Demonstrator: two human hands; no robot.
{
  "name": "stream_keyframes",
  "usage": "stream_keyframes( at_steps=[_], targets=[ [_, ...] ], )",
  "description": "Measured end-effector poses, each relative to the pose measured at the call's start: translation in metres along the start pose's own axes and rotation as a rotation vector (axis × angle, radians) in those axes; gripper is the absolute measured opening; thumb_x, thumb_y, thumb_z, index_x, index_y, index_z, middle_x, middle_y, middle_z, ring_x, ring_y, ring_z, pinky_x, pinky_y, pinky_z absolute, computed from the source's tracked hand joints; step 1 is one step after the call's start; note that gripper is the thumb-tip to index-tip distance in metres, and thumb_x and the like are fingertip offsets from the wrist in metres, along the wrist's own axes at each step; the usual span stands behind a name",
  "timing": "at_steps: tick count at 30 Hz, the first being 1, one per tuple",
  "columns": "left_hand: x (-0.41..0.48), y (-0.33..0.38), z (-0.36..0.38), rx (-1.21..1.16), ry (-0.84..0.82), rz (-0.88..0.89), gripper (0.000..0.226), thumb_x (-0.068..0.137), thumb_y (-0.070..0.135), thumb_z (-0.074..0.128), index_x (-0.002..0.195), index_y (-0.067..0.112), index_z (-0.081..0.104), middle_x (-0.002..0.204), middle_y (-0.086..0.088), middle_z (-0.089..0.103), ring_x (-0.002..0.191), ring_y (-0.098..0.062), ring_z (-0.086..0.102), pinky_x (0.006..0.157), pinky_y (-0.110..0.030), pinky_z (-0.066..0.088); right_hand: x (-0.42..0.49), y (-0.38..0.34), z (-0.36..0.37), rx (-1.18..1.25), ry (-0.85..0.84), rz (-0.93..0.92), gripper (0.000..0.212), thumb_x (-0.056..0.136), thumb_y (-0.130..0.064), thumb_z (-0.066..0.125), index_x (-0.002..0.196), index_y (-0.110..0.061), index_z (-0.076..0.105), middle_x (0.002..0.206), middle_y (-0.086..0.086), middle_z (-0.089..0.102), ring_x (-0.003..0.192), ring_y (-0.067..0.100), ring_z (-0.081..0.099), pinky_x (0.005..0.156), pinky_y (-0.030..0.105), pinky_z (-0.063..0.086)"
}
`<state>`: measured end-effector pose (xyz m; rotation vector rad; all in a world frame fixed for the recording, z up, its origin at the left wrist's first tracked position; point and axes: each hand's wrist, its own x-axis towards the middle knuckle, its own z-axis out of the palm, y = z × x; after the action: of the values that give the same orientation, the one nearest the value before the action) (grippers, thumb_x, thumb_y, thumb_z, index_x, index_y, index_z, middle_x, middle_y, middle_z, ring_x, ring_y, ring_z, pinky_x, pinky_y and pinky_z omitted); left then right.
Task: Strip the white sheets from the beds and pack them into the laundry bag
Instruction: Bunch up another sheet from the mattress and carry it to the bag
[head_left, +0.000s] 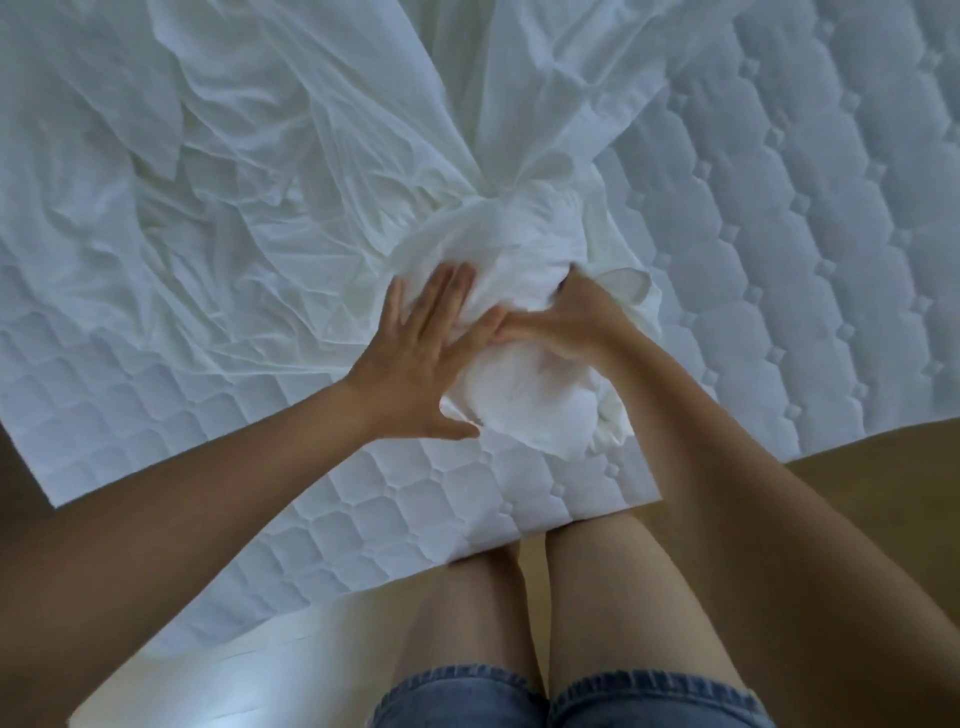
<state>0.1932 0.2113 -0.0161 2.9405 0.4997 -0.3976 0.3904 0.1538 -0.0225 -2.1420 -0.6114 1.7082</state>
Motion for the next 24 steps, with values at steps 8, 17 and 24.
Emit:
stream_keyframes(
  at_steps=[8, 17, 24],
  targets=[
    [0.039, -0.021, 0.001, -0.093, -0.128, -0.01, 0.133, 0.037, 0.076, 0.068, 0.146, 0.017, 0.021, 0.145, -0.034, 0.033, 0.129, -0.045, 0.044, 0.092, -0.056, 0.044, 0.001, -0.014, -0.008, -0.098, 0.079, 0.038, 0.109, 0.057, -0.063, 0.077, 0.142, -0.011, 0.032, 0.135, 0.005, 0.038, 0.126, 0.025, 0.04, 0.103, 0.036, 0.04],
    [0.047, -0.052, -0.021, -0.492, -0.204, -0.142, 0.12, 0.044, 0.056, 0.086, 0.147, 0.024, 0.035, 0.144, -0.005, 0.046, 0.12, -0.029, 0.055, 0.092, -0.039, 0.048, -0.036, -0.004, 0.009, -0.849, 0.034, -0.462, 0.132, 0.06, -0.06, 0.078, 0.152, -0.019, -0.008, 0.156, 0.019, -0.017, 0.144, 0.041, -0.008, 0.111, 0.058, 0.025],
    [0.03, -0.041, -0.016, -0.509, -0.099, -0.308, 0.126, 0.044, 0.057, 0.089, 0.149, 0.024, 0.027, 0.154, -0.013, 0.025, 0.14, -0.03, 0.029, 0.109, -0.048, 0.031, -0.014, -0.022, -0.008, -0.867, 0.045, -0.541, 0.104, 0.064, -0.05, 0.075, 0.149, -0.024, 0.021, 0.154, 0.006, 0.021, 0.132, 0.033, 0.034, 0.09, 0.045, 0.045]
  ],
)
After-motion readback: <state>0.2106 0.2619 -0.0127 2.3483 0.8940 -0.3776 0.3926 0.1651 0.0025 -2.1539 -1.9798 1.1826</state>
